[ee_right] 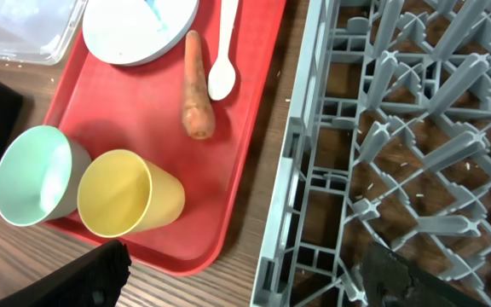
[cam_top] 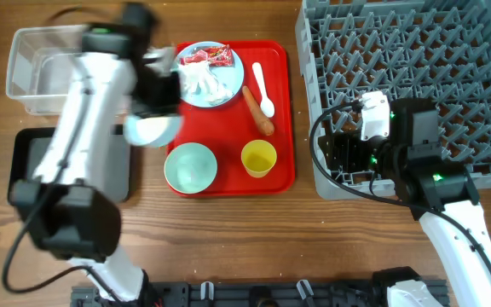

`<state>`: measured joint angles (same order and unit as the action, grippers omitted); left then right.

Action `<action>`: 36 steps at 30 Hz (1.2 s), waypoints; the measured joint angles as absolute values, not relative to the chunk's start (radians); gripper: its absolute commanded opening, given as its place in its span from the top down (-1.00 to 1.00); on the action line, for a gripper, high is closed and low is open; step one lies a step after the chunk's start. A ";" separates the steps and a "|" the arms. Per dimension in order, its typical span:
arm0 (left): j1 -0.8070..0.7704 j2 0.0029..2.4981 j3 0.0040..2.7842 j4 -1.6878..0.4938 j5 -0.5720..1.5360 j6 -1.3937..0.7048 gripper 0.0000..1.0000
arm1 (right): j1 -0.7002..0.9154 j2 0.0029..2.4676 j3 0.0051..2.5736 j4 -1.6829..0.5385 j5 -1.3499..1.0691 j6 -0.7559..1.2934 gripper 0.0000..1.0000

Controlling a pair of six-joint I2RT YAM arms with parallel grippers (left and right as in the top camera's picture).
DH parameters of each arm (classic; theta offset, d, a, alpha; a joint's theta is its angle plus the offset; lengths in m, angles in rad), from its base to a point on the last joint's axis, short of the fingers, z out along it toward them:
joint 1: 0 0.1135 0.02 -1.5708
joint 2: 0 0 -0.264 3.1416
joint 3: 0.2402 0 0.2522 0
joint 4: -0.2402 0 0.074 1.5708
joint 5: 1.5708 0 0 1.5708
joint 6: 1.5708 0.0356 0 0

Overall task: Sort waste into correct bins and load items into the dishwasher rack
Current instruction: 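Carry the rice bowl over the black tray and pour out the rice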

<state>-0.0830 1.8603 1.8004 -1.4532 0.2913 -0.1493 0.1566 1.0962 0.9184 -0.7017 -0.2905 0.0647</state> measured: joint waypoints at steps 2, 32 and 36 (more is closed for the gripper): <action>0.041 1.851 1.802 -1.542 0.352 -0.088 0.91 | 0.157 1.096 0.918 -0.702 -0.290 0.065 -0.79; 0.912 1.836 1.227 -1.291 1.398 0.399 0.92 | 0.157 1.100 0.918 -0.703 -0.290 0.065 -0.79; 0.912 1.836 1.227 -1.301 1.504 0.381 0.92 | 0.157 1.100 0.918 -0.703 -0.290 0.065 -0.79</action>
<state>0.9119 1.8362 1.2274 -1.3010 1.5036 0.3809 0.1566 1.0996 0.9184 -0.7029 -0.2905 0.0650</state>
